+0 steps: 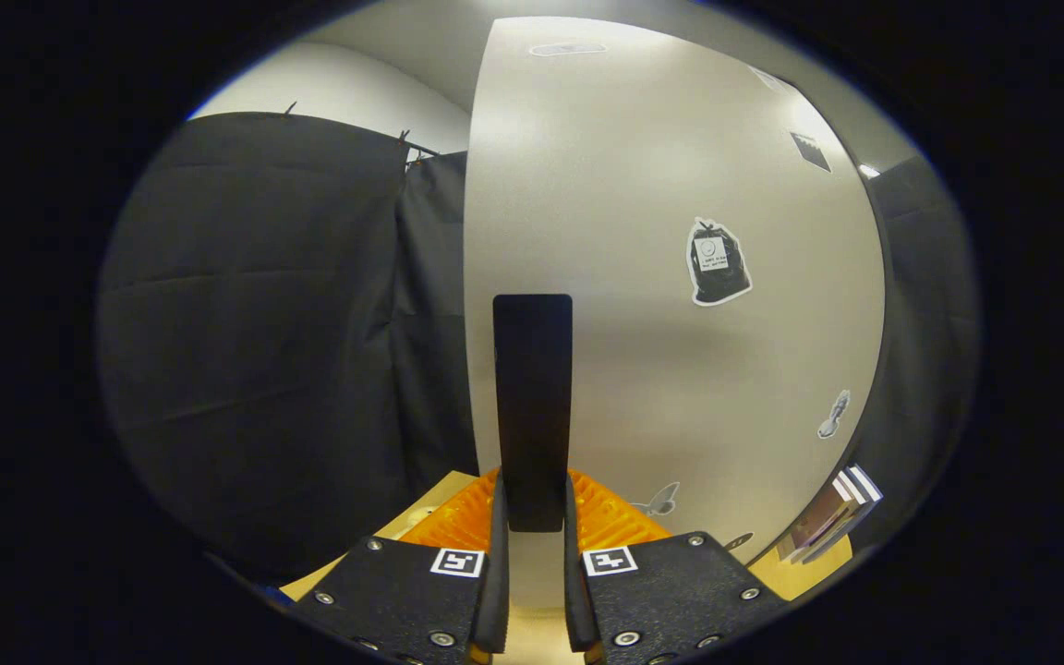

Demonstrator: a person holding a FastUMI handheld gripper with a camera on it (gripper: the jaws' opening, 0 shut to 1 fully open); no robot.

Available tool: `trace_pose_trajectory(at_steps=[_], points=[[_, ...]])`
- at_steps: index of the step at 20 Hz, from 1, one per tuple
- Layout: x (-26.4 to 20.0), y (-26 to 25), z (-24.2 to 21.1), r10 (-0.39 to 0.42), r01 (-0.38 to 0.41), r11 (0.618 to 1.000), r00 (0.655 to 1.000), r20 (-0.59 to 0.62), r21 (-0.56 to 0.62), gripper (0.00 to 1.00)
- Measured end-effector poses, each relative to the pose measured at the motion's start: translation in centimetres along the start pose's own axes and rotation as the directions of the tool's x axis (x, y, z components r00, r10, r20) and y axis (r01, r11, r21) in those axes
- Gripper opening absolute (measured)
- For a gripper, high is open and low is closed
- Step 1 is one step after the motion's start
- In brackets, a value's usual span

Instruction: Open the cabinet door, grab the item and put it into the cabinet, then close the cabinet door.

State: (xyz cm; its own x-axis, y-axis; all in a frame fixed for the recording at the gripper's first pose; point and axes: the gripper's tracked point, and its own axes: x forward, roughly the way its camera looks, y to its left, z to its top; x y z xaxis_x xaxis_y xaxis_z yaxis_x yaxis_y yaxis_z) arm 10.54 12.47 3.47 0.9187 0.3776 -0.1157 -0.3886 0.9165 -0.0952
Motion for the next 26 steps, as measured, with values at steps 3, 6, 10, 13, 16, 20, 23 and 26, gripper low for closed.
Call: trace_pose_trajectory(at_steps=[3,6,10,13,16,20,23,26], points=[[-0.5,-0.3,-0.1,0.072,-0.072,0.997,0.997,-0.012,0.005,0.25],[-1.1,-0.6,-0.2,0.148,-0.148,0.989,0.989,-0.009,0.0,0.25],[-1.7,-1.0,-0.4,0.24,-0.24,0.971,0.971,-0.006,-0.013,0.25],[-2.2,-1.4,-0.5,0.303,-0.303,0.953,0.953,0.002,-0.024,0.25],[-2.5,-1.8,-0.6,0.371,-0.371,0.928,0.928,0.013,-0.038,0.25],[-2.9,-2.4,-0.8,0.436,-0.435,0.9,0.9,0.014,-0.033,0.25],[-3.3,-3.1,-0.9,0.479,-0.479,0.878,0.877,0.02,-0.022,0.25],[-3.6,-3.6,-1.0,0.505,-0.505,0.863,0.862,0.029,-0.026,0.25]])
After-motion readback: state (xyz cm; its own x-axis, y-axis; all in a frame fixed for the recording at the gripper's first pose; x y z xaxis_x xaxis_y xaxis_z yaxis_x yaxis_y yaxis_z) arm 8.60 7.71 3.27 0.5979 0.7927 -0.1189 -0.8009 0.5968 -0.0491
